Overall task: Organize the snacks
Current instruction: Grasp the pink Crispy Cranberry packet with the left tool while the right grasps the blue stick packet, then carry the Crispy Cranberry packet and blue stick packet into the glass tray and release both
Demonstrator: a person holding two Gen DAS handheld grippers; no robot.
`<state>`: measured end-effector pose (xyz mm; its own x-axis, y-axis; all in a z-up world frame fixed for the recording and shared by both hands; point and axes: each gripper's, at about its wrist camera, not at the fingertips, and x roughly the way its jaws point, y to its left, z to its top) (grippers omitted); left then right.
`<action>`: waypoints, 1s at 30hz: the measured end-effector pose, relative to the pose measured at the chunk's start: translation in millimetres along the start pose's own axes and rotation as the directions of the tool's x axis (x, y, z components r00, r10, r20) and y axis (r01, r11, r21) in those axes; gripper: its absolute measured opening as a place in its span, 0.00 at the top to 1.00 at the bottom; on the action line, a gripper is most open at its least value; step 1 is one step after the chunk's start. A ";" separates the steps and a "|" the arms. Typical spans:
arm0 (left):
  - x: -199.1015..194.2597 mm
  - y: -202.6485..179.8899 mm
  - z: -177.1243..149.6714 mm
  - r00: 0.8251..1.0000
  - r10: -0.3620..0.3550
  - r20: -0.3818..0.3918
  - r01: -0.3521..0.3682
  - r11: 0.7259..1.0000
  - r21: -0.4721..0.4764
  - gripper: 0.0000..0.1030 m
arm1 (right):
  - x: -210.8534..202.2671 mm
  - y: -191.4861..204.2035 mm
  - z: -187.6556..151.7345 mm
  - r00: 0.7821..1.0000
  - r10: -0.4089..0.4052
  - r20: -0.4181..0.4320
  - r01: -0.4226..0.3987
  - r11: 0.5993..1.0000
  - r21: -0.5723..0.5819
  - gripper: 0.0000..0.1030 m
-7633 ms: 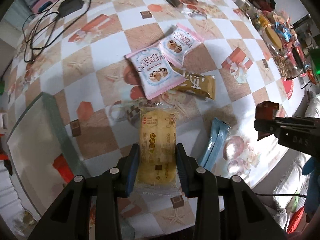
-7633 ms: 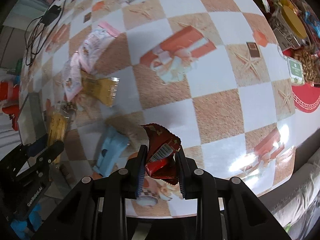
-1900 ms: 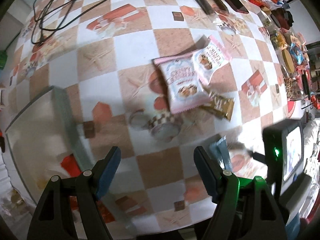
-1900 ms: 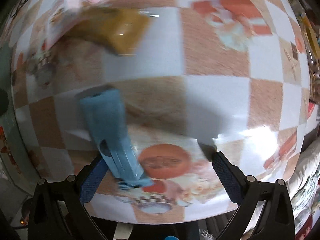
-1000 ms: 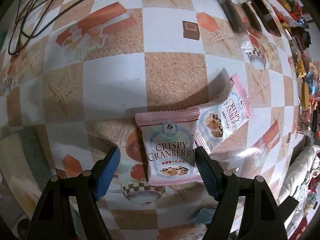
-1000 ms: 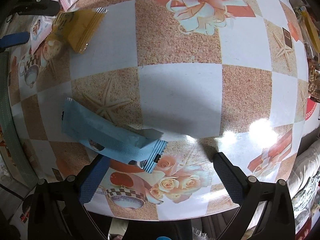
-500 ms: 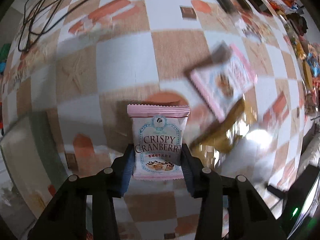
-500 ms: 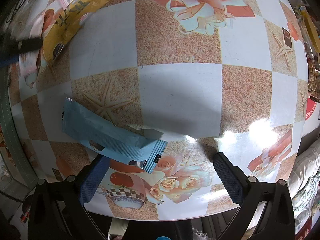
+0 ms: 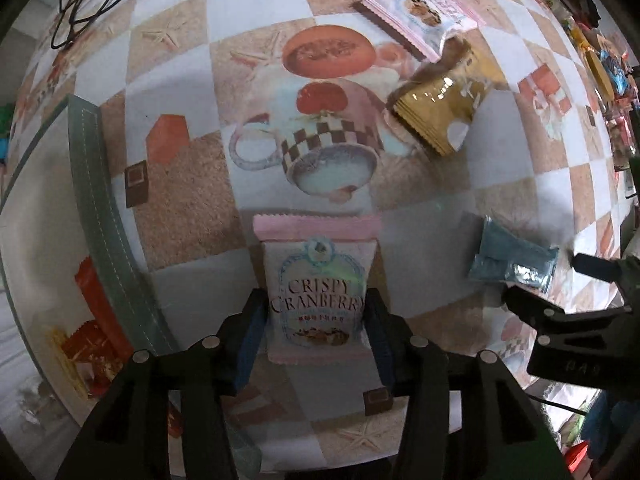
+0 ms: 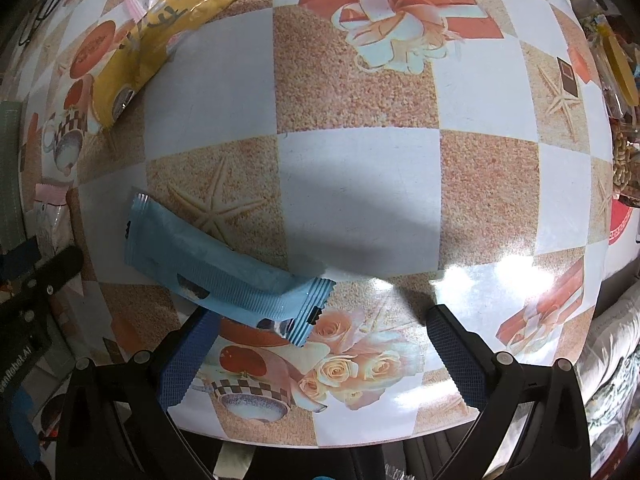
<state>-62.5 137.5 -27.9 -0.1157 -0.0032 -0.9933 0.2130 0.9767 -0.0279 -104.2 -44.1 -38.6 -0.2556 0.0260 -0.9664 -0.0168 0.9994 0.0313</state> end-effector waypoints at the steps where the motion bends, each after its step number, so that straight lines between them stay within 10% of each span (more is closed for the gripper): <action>1: -2.8 7.8 3.6 1.000 0.003 0.003 -0.003 1.000 0.000 0.45 | -0.2 2.3 -0.9 1.000 0.000 -0.010 0.000 1.000 0.000 0.00; 12: -20.7 34.8 26.3 1.000 0.024 0.012 -0.024 1.000 0.017 0.31 | -26.5 59.9 6.4 0.991 -0.062 0.118 0.094 0.951 -0.293 0.00; 19: -15.2 33.2 7.9 1.000 0.011 -0.012 -0.011 1.000 0.027 0.37 | -37.2 80.9 14.3 0.991 -0.069 0.112 0.103 0.937 -0.334 0.44; 21: -17.2 30.3 0.2 1.000 -0.001 -0.011 0.001 1.000 0.027 0.50 | -41.5 81.5 14.8 0.991 -0.071 0.109 0.104 0.937 -0.332 0.74; 30: -37.1 50.4 -24.6 0.995 -0.095 0.032 0.096 0.995 -0.010 0.57 | -61.4 51.9 17.3 0.994 0.073 0.082 -0.061 0.988 -0.138 0.76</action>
<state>-71.3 192.1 10.3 -0.1048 -0.1032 -0.9891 0.1914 0.9739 -0.1218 -72.6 6.6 18.0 -0.1763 0.1010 -0.9791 -0.1346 0.9829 0.1256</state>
